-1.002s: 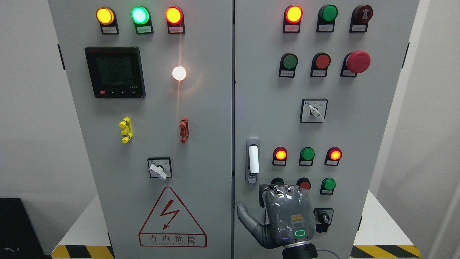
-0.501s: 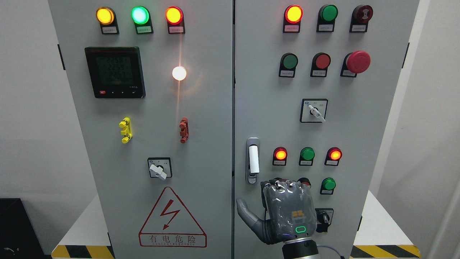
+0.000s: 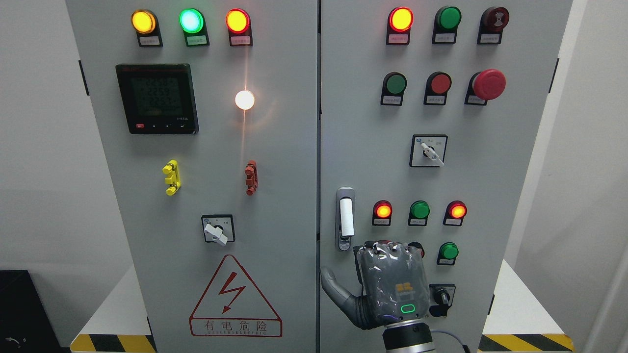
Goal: Release door handle
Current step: 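Move the right hand up and close fingers around the handle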
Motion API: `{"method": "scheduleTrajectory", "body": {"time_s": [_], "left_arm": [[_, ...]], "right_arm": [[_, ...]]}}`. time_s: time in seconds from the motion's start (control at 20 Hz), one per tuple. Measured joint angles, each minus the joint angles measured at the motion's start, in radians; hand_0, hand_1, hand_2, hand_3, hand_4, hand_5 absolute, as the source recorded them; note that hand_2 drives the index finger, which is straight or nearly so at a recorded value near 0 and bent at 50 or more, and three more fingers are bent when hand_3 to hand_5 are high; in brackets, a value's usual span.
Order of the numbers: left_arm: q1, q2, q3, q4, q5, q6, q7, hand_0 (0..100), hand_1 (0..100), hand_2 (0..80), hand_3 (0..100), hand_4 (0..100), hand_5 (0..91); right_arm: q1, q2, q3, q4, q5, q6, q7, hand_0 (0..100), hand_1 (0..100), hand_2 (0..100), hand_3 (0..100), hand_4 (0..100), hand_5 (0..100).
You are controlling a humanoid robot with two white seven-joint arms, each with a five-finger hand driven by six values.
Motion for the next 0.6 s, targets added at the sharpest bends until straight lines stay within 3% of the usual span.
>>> {"method": "scheduleTrajectory", "body": {"time_s": [0.6], "left_arm": [[0.0, 0.0, 0.0, 0.0, 0.0, 0.0, 0.0, 12, 56, 0.0, 0, 0, 0.0]], "right_arm": [[-0.05, 0.001, 0.004, 0.014, 0.002, 0.039, 0.03, 29, 11, 98, 100, 100, 99]]}}
